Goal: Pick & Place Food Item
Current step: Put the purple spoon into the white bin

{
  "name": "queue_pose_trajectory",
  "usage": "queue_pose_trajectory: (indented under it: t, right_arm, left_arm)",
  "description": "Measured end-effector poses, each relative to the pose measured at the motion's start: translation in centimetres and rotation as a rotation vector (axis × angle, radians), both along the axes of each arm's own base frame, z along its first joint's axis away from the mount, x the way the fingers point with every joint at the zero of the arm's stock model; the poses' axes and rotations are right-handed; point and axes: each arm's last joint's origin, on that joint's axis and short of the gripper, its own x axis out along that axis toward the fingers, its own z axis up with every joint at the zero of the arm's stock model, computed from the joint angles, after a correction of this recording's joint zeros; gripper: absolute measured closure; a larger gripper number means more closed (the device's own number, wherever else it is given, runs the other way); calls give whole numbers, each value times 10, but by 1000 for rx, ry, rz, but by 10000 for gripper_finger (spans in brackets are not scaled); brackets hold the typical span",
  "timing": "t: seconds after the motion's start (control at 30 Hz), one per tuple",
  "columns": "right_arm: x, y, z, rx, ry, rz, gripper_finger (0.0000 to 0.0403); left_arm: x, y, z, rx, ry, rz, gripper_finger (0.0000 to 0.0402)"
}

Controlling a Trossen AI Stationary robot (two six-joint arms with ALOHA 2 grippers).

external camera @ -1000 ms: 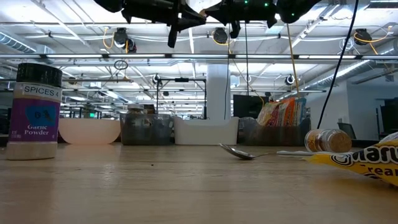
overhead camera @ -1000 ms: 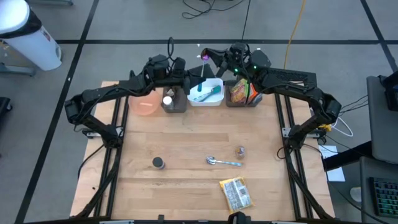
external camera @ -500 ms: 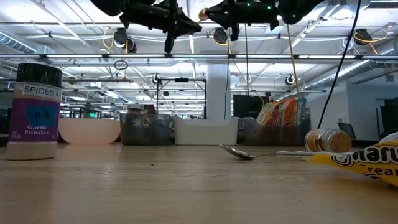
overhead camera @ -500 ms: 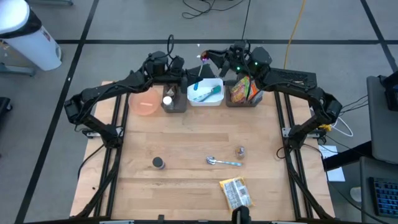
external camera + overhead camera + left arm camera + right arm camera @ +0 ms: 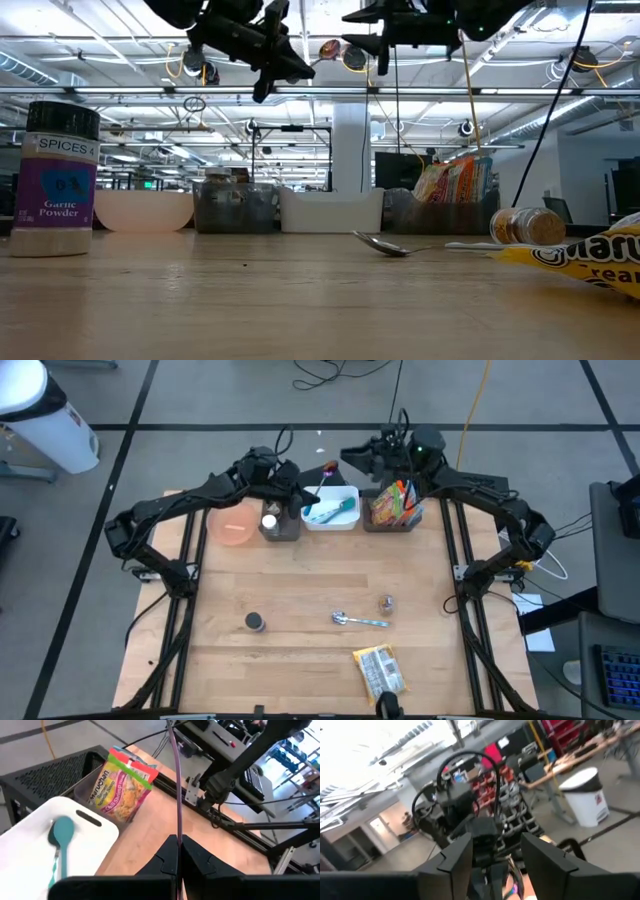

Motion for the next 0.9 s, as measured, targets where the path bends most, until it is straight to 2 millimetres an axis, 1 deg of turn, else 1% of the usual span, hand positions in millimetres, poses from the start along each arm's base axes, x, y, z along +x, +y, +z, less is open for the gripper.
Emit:
queue_pose_trajectory:
  t: [0.17, 0.3, 0.4, 0.53, 0.67, 0.8, 0.9]
  right_arm:
    - [-2, 4, 2, 16, 6, 61, 240]
    - [-11, 8, 13, -13, -28, 54, 242]
    - [-19, 12, 23, -35, -52, 46, 241]
    - [-30, 21, 35, -50, -64, 49, 242]
    - [-43, 33, 47, -92, -76, 40, 246]
    - [-58, 46, 58, -142, -71, 24, 247]
    - [-68, 56, 63, -163, -52, 17, 247]
  left_arm:
    - [0, 2, -4, 1, 34, 8, 397]
    - [-2, 3, 8, 78, 111, 31, 397]
    - [0, 8, 20, 133, 157, 25, 397]
    - [11, 20, 29, 170, 221, -5, 397]
    - [27, 31, 21, 163, 313, -59, 397]
    - [44, 42, 5, 122, 361, -112, 397]
    - [56, 48, -10, 79, 372, -152, 397]
